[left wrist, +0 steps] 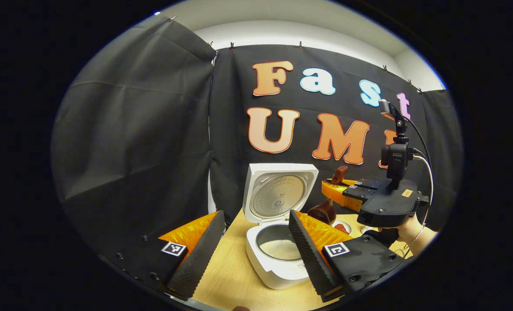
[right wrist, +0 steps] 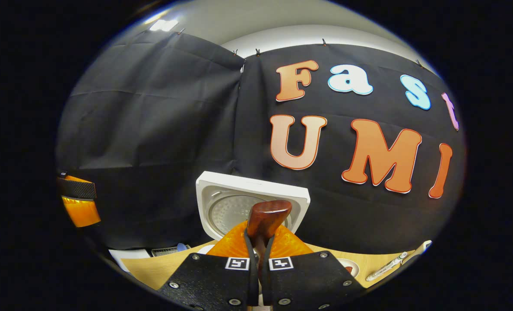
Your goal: Close the left gripper, press the button to open the rice cooker; take a wooden spoon from the chopstick holder with the right hand, scoop a spoonful of rice and pour it into the rice cooker, then put the wooden spoon back into the chopstick holder.
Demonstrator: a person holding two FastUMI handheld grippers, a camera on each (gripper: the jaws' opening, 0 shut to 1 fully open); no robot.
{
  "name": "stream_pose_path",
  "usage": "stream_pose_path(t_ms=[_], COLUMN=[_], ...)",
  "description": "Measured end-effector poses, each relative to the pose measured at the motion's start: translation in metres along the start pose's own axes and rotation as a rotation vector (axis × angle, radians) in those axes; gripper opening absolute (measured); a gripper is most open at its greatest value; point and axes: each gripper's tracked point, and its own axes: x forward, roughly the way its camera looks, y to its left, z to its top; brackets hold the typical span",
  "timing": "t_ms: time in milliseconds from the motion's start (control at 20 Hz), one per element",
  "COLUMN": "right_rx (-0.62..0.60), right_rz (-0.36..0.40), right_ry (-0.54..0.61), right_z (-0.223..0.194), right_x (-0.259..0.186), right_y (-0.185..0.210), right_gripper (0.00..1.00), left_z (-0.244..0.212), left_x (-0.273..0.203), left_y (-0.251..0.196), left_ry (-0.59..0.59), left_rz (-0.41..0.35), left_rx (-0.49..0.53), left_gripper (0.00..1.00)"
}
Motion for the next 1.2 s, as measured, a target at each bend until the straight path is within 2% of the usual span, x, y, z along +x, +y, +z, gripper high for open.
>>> stream_pose_path(t_ms=[200,450,750,1200], right_rx=[0.134,0.233,0.349,0.407], right_rz=[-0.022,-0.115,-0.235,-0.452], right_ry=[-0.001,0.002,-0.005,0.036], right_z=[-0.001,-0.012,-0.028,-0.082], right_x=[-0.014,-0.048,-0.113,-0.225], right_y=[-0.022,-0.075,-0.144,-0.246], right_gripper=[0.02,0.02,0.02,0.02], left_z=[0.002,0.0,0.012,0.025], left_x=[-0.006,-0.013,-0.014,-0.017], left_y=[-0.005,-0.013,-0.021,-0.043], left_ry=[-0.01,-0.012,-0.036,-0.07], left_rz=[-0.009,-0.013,-0.021,-0.041], left_rx=[-0.008,-0.018,0.002,-0.004], left_gripper=[1.0,1.0,1.0,0.98])
